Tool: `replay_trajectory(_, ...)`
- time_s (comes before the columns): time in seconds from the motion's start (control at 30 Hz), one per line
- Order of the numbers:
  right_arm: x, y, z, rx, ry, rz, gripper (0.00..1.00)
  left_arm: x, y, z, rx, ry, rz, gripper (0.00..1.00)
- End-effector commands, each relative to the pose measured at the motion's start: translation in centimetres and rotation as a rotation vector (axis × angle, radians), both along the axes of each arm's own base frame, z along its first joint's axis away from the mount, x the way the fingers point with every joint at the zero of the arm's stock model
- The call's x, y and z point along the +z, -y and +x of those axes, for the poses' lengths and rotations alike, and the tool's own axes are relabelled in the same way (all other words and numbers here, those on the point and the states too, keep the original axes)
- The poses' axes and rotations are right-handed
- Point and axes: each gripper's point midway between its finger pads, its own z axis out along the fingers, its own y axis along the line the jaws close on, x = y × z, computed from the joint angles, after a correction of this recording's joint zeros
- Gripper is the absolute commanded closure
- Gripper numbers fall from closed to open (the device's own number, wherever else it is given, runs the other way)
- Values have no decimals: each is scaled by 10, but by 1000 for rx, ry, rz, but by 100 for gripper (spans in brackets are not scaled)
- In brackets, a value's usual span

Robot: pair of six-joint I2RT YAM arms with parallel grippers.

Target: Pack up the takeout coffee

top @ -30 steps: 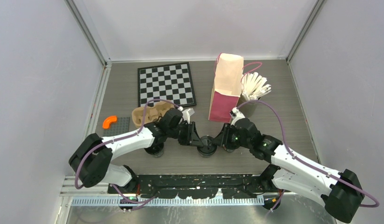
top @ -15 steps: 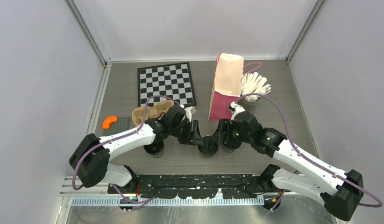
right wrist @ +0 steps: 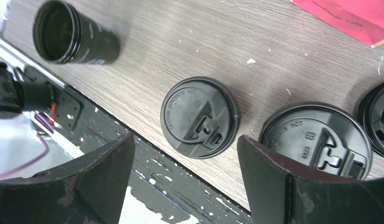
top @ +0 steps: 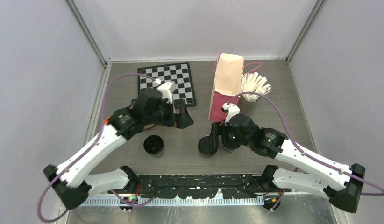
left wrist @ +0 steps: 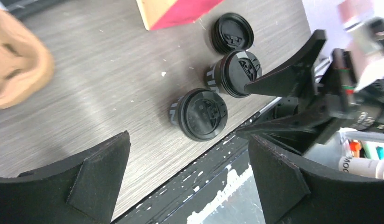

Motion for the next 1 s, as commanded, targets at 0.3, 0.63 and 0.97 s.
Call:
replay_trajectory(0.3,-3,-32,8,83,238,-310,12,-25,-115,-61,92,185,136,0)
replay_trajectory(0.63,-22,-48,6,172,223,-353,11,-32,-121,-65,92,230,115,0)
replay_trajectory(0.97,-37,-48,7,170,197,-391,12,-33,-121,-65,97,226,114,0)
